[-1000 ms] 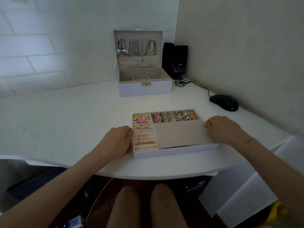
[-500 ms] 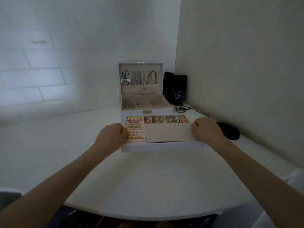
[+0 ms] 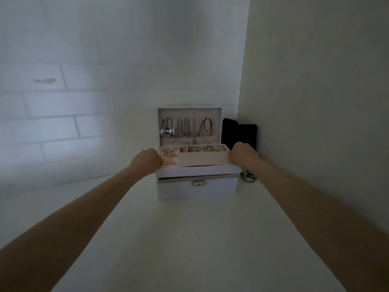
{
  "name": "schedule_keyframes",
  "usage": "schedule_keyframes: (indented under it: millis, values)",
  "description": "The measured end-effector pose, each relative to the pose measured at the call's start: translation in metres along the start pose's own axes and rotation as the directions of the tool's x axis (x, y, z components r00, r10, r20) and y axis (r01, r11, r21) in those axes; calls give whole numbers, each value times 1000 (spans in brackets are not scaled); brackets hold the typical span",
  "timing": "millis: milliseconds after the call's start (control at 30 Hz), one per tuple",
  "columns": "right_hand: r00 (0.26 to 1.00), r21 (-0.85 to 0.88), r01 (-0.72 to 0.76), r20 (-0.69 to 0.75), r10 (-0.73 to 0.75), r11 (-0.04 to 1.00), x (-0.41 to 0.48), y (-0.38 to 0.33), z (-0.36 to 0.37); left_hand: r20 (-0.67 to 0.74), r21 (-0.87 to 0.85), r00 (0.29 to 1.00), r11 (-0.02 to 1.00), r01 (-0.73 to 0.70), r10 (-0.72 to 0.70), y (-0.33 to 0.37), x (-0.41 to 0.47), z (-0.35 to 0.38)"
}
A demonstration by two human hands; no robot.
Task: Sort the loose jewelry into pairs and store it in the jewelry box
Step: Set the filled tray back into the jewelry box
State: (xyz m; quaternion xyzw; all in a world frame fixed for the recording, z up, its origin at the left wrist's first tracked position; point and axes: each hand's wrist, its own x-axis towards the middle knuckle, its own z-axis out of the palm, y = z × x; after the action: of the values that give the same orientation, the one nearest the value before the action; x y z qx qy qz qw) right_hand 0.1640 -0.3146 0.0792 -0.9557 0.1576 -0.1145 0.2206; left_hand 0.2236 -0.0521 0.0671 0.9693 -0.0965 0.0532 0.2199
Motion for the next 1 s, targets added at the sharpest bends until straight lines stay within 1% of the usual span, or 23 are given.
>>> schedule_keyframes:
  millis: [167, 333, 533, 767, 1000]
  values:
    - [1000, -34, 12, 29, -11, 999, 25, 4, 26, -9, 52, 1000, 998, 21, -20, -10, 22, 17]
    - [1000, -32, 23, -12, -23, 999, 32, 12, 36, 4, 95, 1000, 995, 8, -8, -12, 28, 29]
    - [999, -31, 35, -14, -36, 999, 39, 14, 38, 1, 148, 1000, 989, 0, 0, -9, 28, 30]
    - [1000, -67, 10, -22, -12, 998, 40, 16, 45, -42, 301, 999, 954, 15, -2, 2, 19, 35]
    - [1000, -101, -15, -26, 13, 995, 39, 26, 54, -59, 439, 997, 898, -10, 40, 4, 12, 38]
